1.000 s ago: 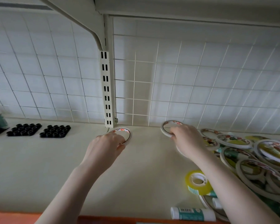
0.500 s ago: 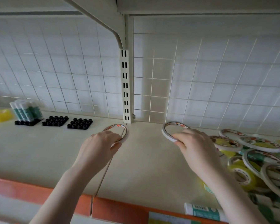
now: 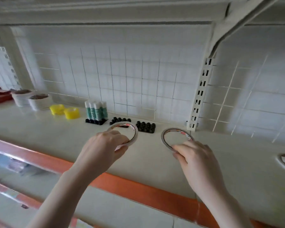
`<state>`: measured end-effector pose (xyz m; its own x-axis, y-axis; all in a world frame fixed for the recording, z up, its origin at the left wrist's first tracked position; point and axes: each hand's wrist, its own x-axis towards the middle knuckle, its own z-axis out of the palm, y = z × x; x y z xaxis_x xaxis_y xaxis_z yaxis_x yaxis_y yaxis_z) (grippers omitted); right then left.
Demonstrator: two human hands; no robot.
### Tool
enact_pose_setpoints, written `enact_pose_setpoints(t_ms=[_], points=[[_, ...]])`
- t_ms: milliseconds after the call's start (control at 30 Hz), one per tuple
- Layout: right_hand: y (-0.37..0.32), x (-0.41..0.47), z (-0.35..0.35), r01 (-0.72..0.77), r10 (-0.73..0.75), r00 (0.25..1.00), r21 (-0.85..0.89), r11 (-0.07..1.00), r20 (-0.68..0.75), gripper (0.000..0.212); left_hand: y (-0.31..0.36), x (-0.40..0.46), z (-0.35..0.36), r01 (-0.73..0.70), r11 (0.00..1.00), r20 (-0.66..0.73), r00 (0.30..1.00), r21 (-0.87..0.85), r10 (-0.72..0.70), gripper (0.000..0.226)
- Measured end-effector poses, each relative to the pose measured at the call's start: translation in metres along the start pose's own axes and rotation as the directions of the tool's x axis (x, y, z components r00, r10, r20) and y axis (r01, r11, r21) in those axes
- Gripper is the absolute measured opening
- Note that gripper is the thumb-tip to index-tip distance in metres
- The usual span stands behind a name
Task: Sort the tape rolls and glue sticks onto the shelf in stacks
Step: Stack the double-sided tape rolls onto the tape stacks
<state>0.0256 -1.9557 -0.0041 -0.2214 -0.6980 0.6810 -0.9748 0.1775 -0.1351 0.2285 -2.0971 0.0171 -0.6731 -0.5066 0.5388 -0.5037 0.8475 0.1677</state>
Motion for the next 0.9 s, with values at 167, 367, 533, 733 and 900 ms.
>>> enact_pose_setpoints(t_ms=[167,367,533,733,900], points=[[-0.111,0.031,0.05,0.012,-0.009,0.999,0.062,0.998,-0.04,0.024,-0.107,-0.033,-0.05,-0.046,0.995,-0.019,0.999,0.086,0.048,0.008],[-0.211,0.079,0.099,0.033,-0.03,0.999,0.129,0.991,-0.025,0.021,-0.218,-0.057,-0.098,0.011,0.988,-0.002,1.0,0.151,-0.011,0.006],[-0.272,0.124,0.138,0.085,-0.084,0.996,0.154,0.984,-0.014,0.02,-0.291,-0.062,-0.121,0.079,0.977,-0.018,0.997,0.196,-0.077,0.009],[-0.327,0.174,0.193,0.105,-0.11,0.994,0.169,0.98,0.021,0.02,-0.378,-0.056,-0.132,0.092,0.969,-0.033,0.996,0.23,-0.086,0.012],[-0.364,0.224,0.236,0.123,-0.135,0.99,0.194,0.973,0.05,0.014,-0.454,-0.037,-0.143,0.103,0.97,-0.062,0.994,0.222,-0.092,0.015]])
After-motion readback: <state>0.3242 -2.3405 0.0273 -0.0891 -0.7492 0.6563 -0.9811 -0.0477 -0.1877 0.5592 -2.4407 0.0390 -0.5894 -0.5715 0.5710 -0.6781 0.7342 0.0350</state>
